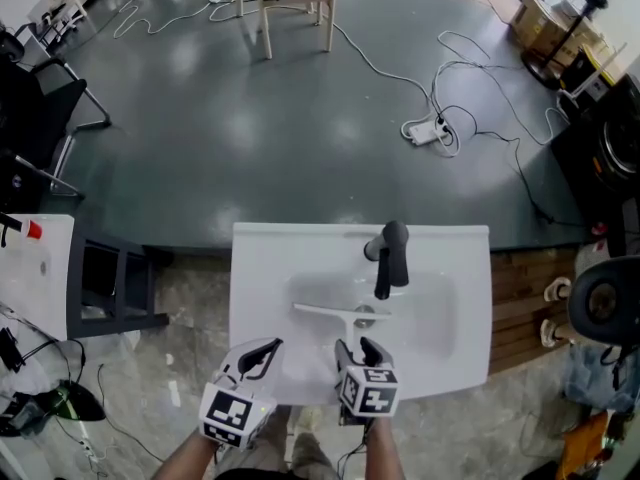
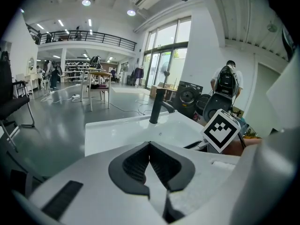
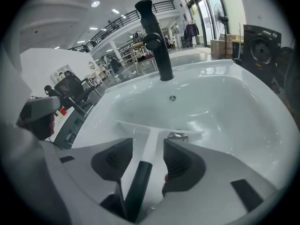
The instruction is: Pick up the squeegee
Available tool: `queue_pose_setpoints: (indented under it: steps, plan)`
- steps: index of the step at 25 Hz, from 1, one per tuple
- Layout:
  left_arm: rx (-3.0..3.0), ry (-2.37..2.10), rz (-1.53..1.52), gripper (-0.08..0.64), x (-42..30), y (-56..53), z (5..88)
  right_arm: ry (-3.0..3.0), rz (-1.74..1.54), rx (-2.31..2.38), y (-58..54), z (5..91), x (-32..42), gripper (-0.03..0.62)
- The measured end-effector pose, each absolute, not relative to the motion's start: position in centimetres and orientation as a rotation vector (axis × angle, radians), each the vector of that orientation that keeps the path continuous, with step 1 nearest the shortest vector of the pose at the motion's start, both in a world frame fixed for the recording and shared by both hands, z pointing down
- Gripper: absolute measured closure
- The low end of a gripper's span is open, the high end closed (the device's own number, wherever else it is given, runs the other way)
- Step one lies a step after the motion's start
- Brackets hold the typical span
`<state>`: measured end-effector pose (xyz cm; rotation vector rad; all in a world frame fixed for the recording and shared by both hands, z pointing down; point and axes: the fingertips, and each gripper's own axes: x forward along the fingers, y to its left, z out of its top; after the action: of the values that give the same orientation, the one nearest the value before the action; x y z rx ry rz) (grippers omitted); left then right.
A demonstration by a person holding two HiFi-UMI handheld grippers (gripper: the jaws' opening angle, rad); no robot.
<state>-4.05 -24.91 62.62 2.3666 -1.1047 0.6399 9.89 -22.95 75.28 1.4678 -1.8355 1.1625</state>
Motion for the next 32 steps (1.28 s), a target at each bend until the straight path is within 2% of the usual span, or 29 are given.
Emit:
queue_pose_setpoints:
  steps: [12,18,22,32]
  plan:
    - [2.322,-1.106,0.647,0.557,-4.8,-26.3,63.6,-1.735,1.186,1.389,-23.6,77.5,9.3,0.403]
    - [2.281,-1.094,0.651,0.558,-4.8,-26.7,64.3,-1.702,1.198,1.38,-23.8,78.2,9.4,0.479]
    - [2.298,-1.107,0.641,0.558,-4.9,-27.4,64.4,-1.662,1.221,1.424,-24.0,78.1,9.8,0.499]
    - [2.303,-1.124,0.63,0.557,-5.3,-27.3,64.2,-1.623,1.23,1.46,-23.8,78.2,10.4,0.506]
